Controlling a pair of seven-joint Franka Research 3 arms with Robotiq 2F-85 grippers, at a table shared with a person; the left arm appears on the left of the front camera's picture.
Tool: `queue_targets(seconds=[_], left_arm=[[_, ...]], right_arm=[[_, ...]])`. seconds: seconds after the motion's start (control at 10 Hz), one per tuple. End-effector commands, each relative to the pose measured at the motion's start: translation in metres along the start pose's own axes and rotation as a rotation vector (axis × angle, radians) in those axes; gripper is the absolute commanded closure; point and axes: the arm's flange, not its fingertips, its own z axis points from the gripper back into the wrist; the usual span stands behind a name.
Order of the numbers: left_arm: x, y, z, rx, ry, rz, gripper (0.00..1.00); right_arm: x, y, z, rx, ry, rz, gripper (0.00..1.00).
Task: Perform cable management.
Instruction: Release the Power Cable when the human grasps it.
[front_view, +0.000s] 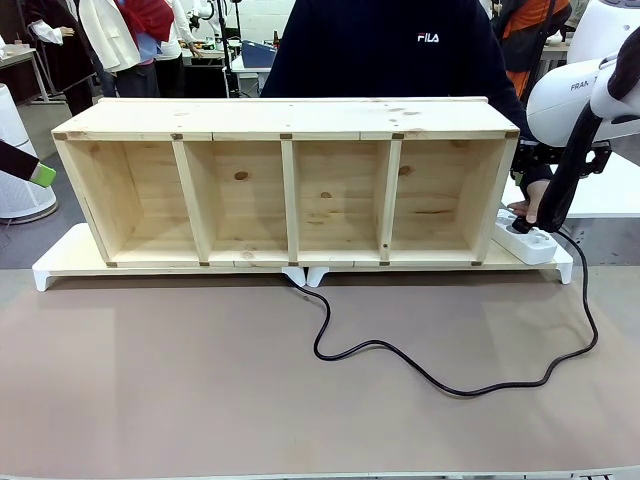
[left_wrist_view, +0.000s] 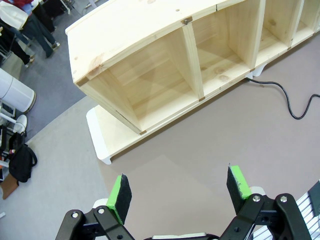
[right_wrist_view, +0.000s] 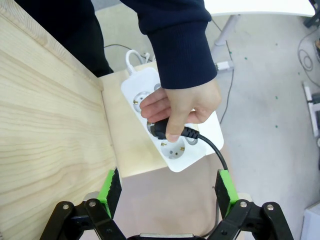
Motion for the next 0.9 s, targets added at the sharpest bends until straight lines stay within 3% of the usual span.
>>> queue_targets(seconds=[0.0, 0.8], left_arm=[[0.0011, 0.0006, -0.0012, 0.003, -0.006, 0.001, 0.00], [0.0011, 0.0006, -0.0012, 0.003, -0.006, 0.001, 0.00]], right_arm=[[-0.0002, 0.0009, 0.0005, 0.001, 0.000, -0.003, 0.03], [-0.0002, 0.0009, 0.0005, 0.001, 0.000, -0.003, 0.03]])
